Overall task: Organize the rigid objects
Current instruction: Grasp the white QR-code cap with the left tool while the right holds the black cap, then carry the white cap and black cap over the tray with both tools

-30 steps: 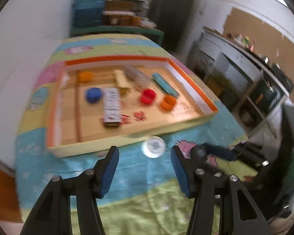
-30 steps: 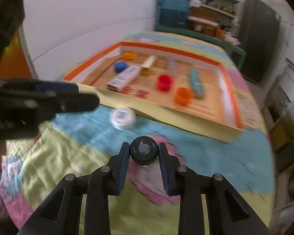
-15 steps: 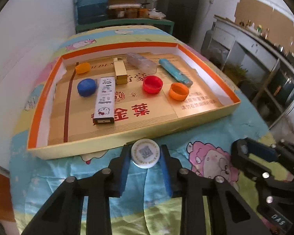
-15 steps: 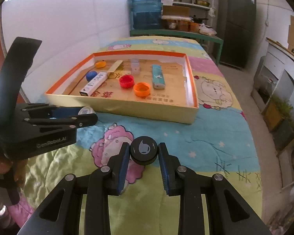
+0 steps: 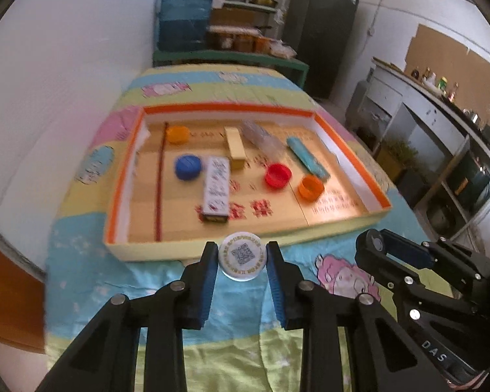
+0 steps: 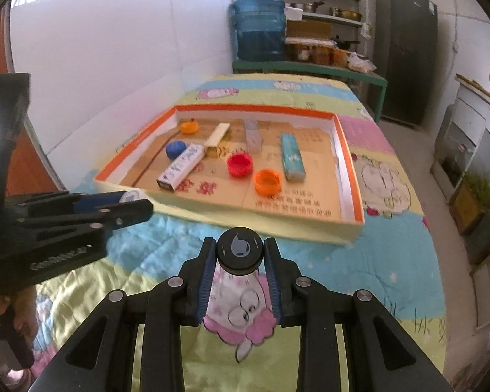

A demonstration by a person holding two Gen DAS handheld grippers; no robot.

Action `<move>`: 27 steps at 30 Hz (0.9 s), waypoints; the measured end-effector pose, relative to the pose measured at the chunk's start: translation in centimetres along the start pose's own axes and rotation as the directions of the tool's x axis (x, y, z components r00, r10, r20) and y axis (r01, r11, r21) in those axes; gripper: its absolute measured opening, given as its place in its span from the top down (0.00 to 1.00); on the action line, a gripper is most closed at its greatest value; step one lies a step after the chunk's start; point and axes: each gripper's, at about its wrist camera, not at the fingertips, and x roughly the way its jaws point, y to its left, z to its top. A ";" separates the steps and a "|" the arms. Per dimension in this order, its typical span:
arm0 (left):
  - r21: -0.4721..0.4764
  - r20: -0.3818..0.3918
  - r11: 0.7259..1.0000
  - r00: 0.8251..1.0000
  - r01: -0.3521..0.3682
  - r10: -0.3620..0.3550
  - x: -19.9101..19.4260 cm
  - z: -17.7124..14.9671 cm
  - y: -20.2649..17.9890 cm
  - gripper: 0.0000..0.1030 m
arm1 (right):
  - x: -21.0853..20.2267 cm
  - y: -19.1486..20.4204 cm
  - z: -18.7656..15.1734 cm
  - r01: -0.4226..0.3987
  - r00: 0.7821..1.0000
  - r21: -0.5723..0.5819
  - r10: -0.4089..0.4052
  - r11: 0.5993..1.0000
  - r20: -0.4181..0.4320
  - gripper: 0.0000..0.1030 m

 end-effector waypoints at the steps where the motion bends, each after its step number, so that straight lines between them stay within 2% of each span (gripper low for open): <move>1: -0.007 0.010 1.000 1.000 -0.004 0.004 -0.4 0.3 0.2 0.70 | -0.1 0.1 0.4 -0.001 1.000 -0.004 0.001 1.000 0.008 0.71; 11: -0.044 0.069 0.996 0.995 -0.074 0.077 -2.2 3.1 2.5 0.70 | 0.3 1.7 4.9 -0.022 0.997 -0.069 0.026 0.997 0.071 0.71; 16: -0.059 0.074 0.993 0.992 -0.100 0.104 -1.6 4.1 3.5 0.70 | 1.7 2.2 6.3 -0.052 0.997 -0.075 0.056 0.996 0.053 0.71; 27: -0.085 0.030 0.987 0.990 -0.133 0.136 1.6 5.3 5.6 0.70 | 5.5 2.9 7.9 -0.094 0.995 -0.086 0.095 0.992 0.006 0.70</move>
